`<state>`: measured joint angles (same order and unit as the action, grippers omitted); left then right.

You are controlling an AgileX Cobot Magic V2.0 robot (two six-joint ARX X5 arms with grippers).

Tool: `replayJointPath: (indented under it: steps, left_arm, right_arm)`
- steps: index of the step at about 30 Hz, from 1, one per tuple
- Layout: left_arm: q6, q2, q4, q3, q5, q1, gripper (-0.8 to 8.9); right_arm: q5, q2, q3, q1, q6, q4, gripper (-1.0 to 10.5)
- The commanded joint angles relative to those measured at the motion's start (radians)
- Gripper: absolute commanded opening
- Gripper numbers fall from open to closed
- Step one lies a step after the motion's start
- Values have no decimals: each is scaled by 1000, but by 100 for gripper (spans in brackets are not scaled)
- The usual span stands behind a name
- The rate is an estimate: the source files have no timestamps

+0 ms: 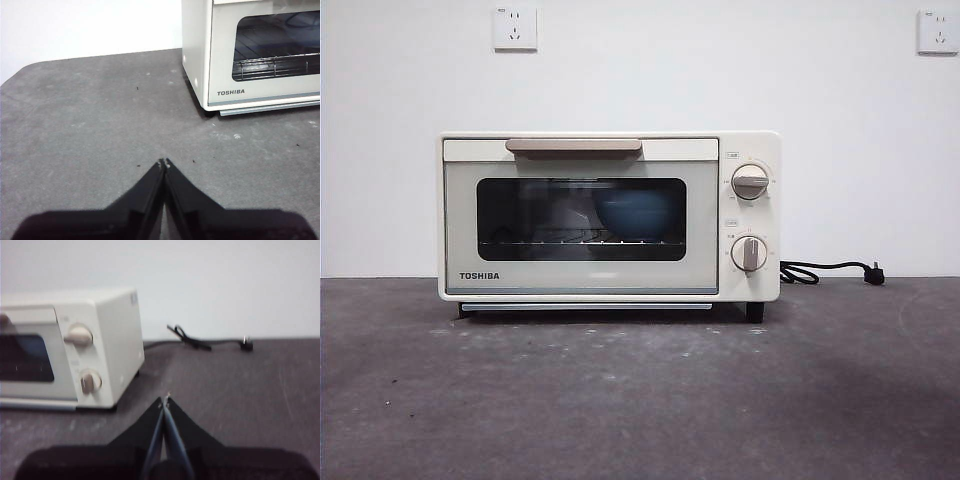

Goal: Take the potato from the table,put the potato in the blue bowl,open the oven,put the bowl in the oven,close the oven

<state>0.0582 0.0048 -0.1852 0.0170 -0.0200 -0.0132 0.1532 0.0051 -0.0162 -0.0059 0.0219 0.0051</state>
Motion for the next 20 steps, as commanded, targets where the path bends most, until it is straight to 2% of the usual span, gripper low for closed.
replayJointPath:
  steps: [1,8,12,15,20]
  left_arm:
    - [-10,-1,2,-11,-6,2,-4]
    - [-10,-1,2,-11,-6,2,-4]
    - [-10,-1,3,-11,-6,2,-4]
    - [-10,-1,3,-11,-6,2,-4]
    - [-10,-1,3,-11,-6,2,-4]
  right_arm:
    - [-6,-4,10,0,10,-35,4]
    - [-4,-4,10,0,8,-180,4]
    - [-2,-4,10,0,10,-179,4]
    - [-2,-4,10,1,69,-173,4]
    - [-2,-4,10,0,66,-172,4]
